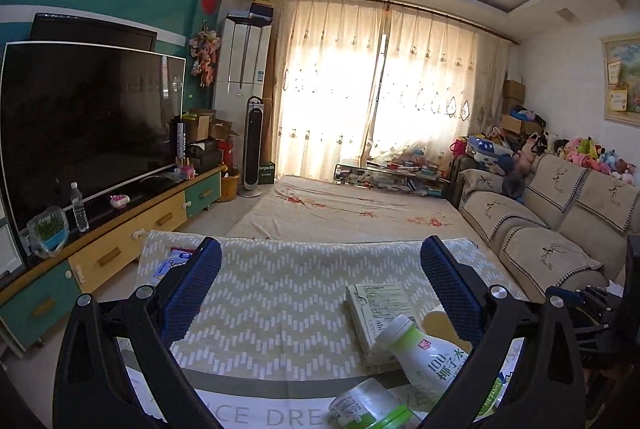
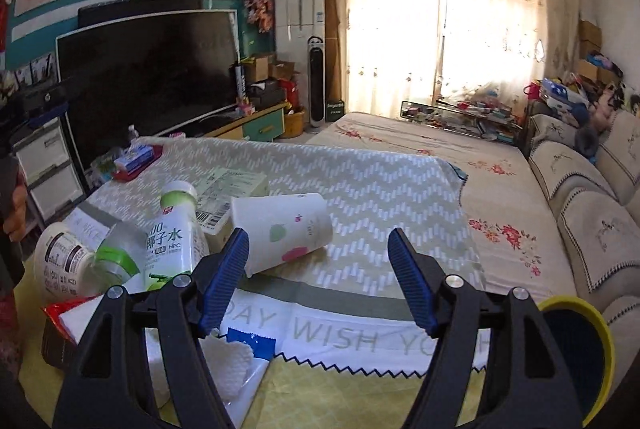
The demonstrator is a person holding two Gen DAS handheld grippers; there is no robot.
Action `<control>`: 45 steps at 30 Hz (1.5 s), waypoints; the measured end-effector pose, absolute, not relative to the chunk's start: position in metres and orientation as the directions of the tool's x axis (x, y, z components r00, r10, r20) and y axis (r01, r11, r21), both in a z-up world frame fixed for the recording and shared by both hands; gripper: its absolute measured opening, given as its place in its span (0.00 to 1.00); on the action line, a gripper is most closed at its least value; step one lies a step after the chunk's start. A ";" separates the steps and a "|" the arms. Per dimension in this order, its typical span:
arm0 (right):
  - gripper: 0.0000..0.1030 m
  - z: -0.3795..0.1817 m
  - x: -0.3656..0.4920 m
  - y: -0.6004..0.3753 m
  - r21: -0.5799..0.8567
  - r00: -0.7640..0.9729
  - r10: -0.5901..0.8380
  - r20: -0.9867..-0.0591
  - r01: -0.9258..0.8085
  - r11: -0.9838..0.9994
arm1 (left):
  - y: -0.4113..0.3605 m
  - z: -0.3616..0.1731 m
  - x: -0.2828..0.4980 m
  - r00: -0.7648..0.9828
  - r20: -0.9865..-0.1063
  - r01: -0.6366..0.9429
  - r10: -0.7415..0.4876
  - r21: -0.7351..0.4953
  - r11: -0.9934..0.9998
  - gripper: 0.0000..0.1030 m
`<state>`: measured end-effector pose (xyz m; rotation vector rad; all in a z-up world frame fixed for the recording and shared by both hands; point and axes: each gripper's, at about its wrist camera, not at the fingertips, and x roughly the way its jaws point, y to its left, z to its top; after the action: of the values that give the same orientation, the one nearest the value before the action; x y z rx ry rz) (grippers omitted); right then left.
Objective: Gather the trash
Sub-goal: 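Grasp the white paper cup with the right gripper, then carry the paper cup to the bin and drop it in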
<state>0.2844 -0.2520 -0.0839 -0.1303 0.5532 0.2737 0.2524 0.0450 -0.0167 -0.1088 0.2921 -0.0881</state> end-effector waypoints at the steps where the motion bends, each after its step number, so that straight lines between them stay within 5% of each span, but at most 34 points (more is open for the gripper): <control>1: 0.66 -0.084 0.286 -0.247 -0.063 0.806 0.224 -0.547 -0.307 0.950 | 0.047 -0.019 0.252 0.956 -0.279 0.059 -0.089 -0.117 0.991 0.95; 11: 0.58 -0.111 0.320 -0.195 -0.247 0.770 0.099 -0.630 -0.320 0.915 | 0.050 -0.033 0.251 0.955 -0.289 0.033 -0.067 -0.121 0.992 0.95; 20: 0.03 -0.112 0.317 -0.210 -0.301 0.799 -0.001 -0.601 -0.225 0.927 | 0.045 -0.036 0.244 0.944 -0.288 0.116 -0.160 -0.165 0.979 0.95; 33: 0.03 -0.065 0.251 -0.374 0.142 0.793 0.067 -0.605 0.025 0.990 | -0.029 -0.026 0.212 0.803 -0.343 0.499 -0.487 -0.060 0.865 0.95; 38: 0.03 -0.077 0.216 -0.466 0.139 0.740 -0.123 -0.662 0.283 0.949 | -0.057 -0.029 0.195 0.705 -0.393 0.632 -0.590 -0.028 0.774 0.95; 45: 0.04 -0.124 0.208 -0.529 0.124 0.617 -0.203 -0.760 0.445 0.887 | -0.089 -0.044 0.183 0.559 -0.491 0.762 -0.668 -0.012 0.647 0.95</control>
<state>0.2084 -0.5290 -0.1244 0.3160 0.8266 -0.3797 0.1834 -0.0887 -0.0445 0.2112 0.4862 -0.8506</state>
